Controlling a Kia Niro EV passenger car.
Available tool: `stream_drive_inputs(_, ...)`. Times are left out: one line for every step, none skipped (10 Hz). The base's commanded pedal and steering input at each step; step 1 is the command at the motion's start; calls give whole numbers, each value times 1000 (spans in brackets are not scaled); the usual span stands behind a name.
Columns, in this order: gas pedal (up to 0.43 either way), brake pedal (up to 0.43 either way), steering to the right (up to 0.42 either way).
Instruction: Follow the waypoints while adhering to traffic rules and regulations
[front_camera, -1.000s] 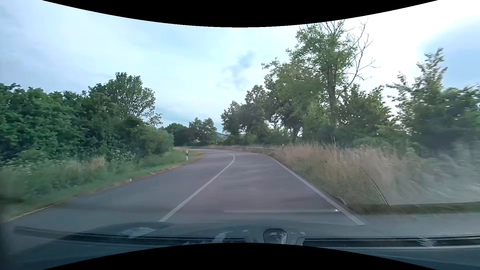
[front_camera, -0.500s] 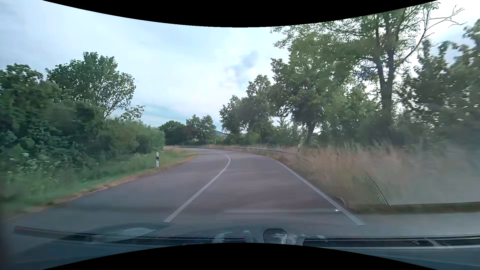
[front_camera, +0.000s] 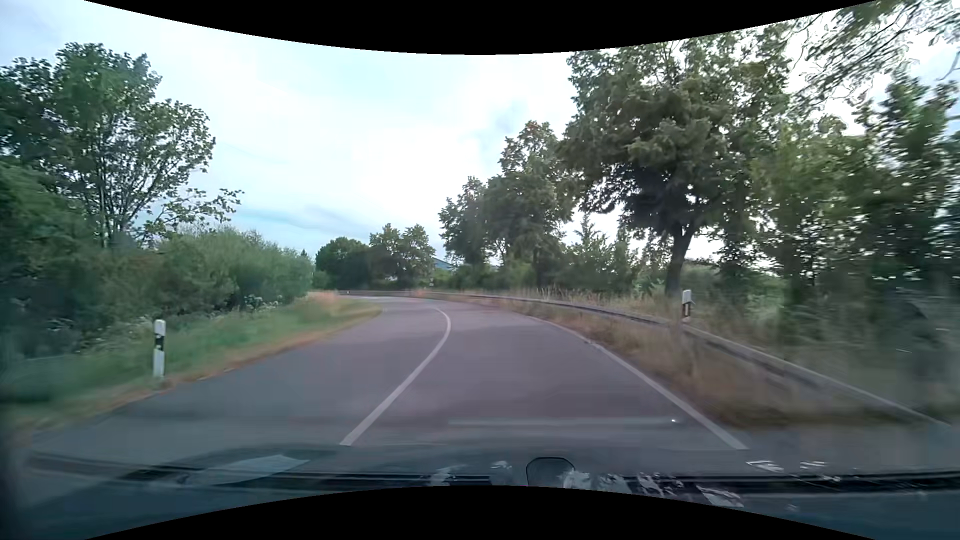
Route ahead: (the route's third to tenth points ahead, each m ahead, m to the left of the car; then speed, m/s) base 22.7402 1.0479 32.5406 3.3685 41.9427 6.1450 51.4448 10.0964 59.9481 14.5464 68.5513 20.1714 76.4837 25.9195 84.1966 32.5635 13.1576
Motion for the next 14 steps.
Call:
stream_drive_inputs(87,0,-23)
stream_drive_inputs(87,0,-23)
stream_drive_inputs(87,0,-24)
stream_drive_inputs(98,0,-27)
stream_drive_inputs(98,0,-30)
stream_drive_inputs(98,0,-34)
stream_drive_inputs(98,0,-36)
stream_drive_inputs(98,0,-37)
stream_drive_inputs(98,0,-39)
stream_drive_inputs(98,0,-39)
stream_drive_inputs(98,0,-39)
stream_drive_inputs(98,0,-40)
stream_drive_inputs(110,0,-42)
stream_drive_inputs(118,0,-43)
